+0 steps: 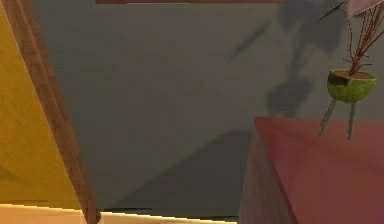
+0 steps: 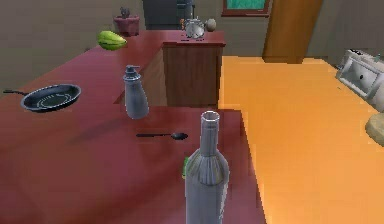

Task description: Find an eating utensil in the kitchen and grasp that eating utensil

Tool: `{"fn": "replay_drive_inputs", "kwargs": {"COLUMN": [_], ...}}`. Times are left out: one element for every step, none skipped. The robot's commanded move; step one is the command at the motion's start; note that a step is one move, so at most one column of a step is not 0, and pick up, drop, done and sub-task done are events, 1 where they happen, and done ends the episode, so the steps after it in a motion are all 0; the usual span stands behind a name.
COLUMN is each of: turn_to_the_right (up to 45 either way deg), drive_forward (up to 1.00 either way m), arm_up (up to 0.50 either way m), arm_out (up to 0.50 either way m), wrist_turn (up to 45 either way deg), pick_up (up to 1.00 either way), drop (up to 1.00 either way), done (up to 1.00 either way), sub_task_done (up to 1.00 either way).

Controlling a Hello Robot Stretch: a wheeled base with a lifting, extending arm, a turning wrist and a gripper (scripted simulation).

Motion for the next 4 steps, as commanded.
{"fn": "replay_drive_inputs", "kwargs": {"turn_to_the_right": [0.0, 0.0, 0.0, 0.0], "drive_forward": [0.0, 0.0, 0.0, 0.0], "arm_up": [0.38, 0.0, 0.0, 0.0], "arm_out": [0.0, 0.28, 0.0, 0.0], "wrist_turn": [0.0, 0.0, 45.0, 45.0], "pick_up": [0.0, 0.0, 0.0, 0.0], "drop": [0.0, 0.0, 0.0, 0.0], "done": [0.0, 0.0, 0.0, 0.0], "sub_task_done": [0.0, 0.0, 0.0, 0.0]}}
